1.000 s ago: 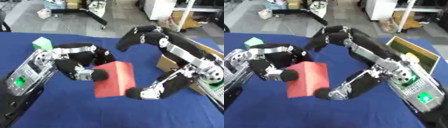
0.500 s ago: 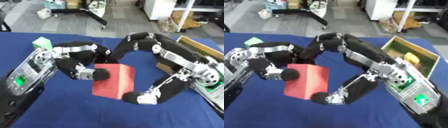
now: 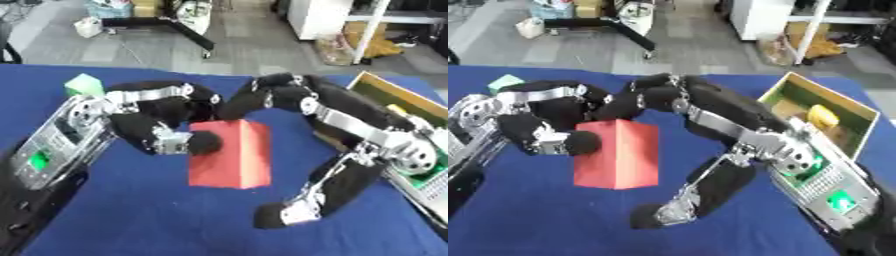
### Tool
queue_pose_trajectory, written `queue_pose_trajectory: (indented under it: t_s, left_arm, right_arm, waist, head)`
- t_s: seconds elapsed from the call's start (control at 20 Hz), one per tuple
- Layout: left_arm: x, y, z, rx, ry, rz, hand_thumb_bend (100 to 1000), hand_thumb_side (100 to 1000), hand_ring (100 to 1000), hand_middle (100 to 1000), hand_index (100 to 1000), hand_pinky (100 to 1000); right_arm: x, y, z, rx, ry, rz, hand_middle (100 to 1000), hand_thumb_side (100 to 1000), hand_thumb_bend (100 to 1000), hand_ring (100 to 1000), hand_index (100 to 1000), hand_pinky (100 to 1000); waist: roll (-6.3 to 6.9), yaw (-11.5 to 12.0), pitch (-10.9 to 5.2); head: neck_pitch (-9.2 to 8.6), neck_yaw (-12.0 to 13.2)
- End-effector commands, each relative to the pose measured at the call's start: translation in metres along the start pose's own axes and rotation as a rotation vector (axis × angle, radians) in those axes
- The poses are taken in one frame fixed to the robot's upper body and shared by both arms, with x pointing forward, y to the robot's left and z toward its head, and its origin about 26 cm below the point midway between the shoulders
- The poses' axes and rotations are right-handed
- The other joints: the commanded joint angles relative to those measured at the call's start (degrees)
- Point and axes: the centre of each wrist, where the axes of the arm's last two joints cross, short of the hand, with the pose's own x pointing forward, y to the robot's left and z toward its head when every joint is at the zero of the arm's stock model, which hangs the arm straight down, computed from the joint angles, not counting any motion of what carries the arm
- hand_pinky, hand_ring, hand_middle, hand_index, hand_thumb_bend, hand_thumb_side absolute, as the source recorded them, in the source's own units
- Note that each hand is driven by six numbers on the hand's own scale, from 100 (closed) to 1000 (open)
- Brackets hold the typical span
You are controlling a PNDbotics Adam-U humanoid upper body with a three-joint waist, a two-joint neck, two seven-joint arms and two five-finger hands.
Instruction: Pick up the objects with one hand, pass them to the other hand, and then place them into the box on the other side of the table.
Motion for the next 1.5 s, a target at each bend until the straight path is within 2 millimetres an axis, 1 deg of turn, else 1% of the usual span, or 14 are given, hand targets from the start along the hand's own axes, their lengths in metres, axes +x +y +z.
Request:
queue_pose_trajectory:
  t_s: [0.05, 0.2, 0.25, 0.3, 0.35, 0.4, 0.5, 0.55, 0.7, 0.75, 0.95, 1.05, 1.5]
  left_arm:
    - [0.0073, 0.0077, 0.0034, 0.037, -0.009, -0.026, 273, 432, 586, 488, 601, 739]
    - [0.0064, 0.0086, 0.0040, 0.051, -0.010, -0.023, 270, 432, 586, 488, 601, 739]
    - [0.0069, 0.0086, 0.0038, 0.051, -0.012, -0.024, 270, 433, 586, 488, 601, 739]
    - [0.0076, 0.0084, 0.0036, 0.050, -0.015, -0.024, 270, 433, 586, 488, 601, 739]
    - [0.0081, 0.0081, 0.0033, 0.048, -0.018, -0.024, 269, 435, 586, 488, 601, 740]
    - [0.0086, 0.0077, 0.0030, 0.045, -0.020, -0.023, 269, 434, 586, 488, 601, 740]
    - [0.0095, 0.0070, 0.0023, 0.040, -0.023, -0.019, 267, 436, 586, 488, 601, 740]
    - [0.0101, 0.0067, 0.0020, 0.038, -0.025, -0.018, 266, 436, 586, 488, 601, 740]
    - [0.0122, 0.0058, 0.0007, 0.031, -0.032, -0.014, 262, 438, 585, 488, 601, 740]
    - [0.0128, 0.0056, 0.0003, 0.029, -0.034, -0.013, 260, 439, 585, 487, 601, 740]
    - [0.0142, 0.0046, -0.0007, 0.022, -0.036, -0.009, 258, 440, 585, 487, 601, 740]
    - [0.0146, 0.0044, -0.0009, 0.020, -0.037, -0.008, 256, 441, 585, 488, 601, 741]
    - [0.0155, 0.0046, -0.0010, 0.023, -0.041, -0.006, 256, 441, 584, 488, 602, 741]
  right_arm:
    - [0.0049, -0.0085, 0.0003, 0.011, -0.019, 0.040, 733, 350, 629, 707, 847, 715]
    - [0.0046, -0.0089, 0.0013, 0.010, -0.013, 0.056, 728, 332, 613, 704, 846, 712]
    - [0.0045, -0.0087, 0.0017, 0.010, -0.008, 0.060, 714, 301, 567, 696, 841, 707]
    - [0.0043, -0.0085, 0.0021, 0.009, 0.000, 0.065, 713, 295, 561, 696, 841, 706]
    - [0.0042, -0.0081, 0.0023, 0.007, 0.006, 0.069, 702, 260, 529, 688, 837, 701]
    - [0.0041, -0.0078, 0.0026, 0.005, 0.012, 0.073, 699, 254, 524, 686, 835, 701]
    - [0.0041, -0.0073, 0.0026, 0.000, 0.018, 0.083, 672, 203, 480, 665, 826, 694]
    - [0.0041, -0.0073, 0.0025, -0.003, 0.021, 0.088, 642, 155, 430, 641, 820, 685]
    - [0.0041, -0.0082, 0.0025, -0.025, 0.038, 0.115, 587, 100, 370, 596, 801, 664]
    - [0.0041, -0.0083, 0.0025, -0.037, 0.044, 0.124, 547, 100, 335, 564, 784, 647]
    - [0.0041, -0.0076, 0.0024, -0.095, 0.068, 0.155, 459, 100, 252, 484, 733, 582]
    - [0.0038, -0.0065, 0.0035, -0.117, 0.078, 0.163, 449, 100, 237, 476, 724, 571]
    - [0.0034, -0.0050, 0.0049, -0.156, 0.087, 0.174, 439, 100, 225, 467, 703, 553]
  waist:
    - [-0.26, -0.17, 0.03]
    - [-0.28, -0.19, 0.03]
    - [-0.28, -0.18, 0.04]
    - [-0.27, -0.15, 0.04]
    - [-0.26, -0.13, 0.05]
    - [-0.25, -0.11, 0.05]
    - [-0.26, -0.07, 0.04]
    - [-0.27, -0.06, 0.03]
    - [-0.29, -0.04, 0.01]
    - [-0.30, -0.03, 0.00]
    - [-0.29, -0.03, 0.00]
    - [-0.29, -0.05, 0.01]
    - [-0.18, -0.17, 0.05]
  head:
    - [0.12, -0.17]
    - [0.10, -0.23]
    - [0.10, -0.23]
    - [0.10, -0.24]
    - [0.09, -0.25]
    - [0.09, -0.26]
    - [0.08, -0.37]
    - [0.07, -0.40]
    - [0.01, -0.44]
    - [0.01, -0.47]
    - [0.06, -0.57]
    - [0.04, -0.62]
    - [0.02, -0.76]
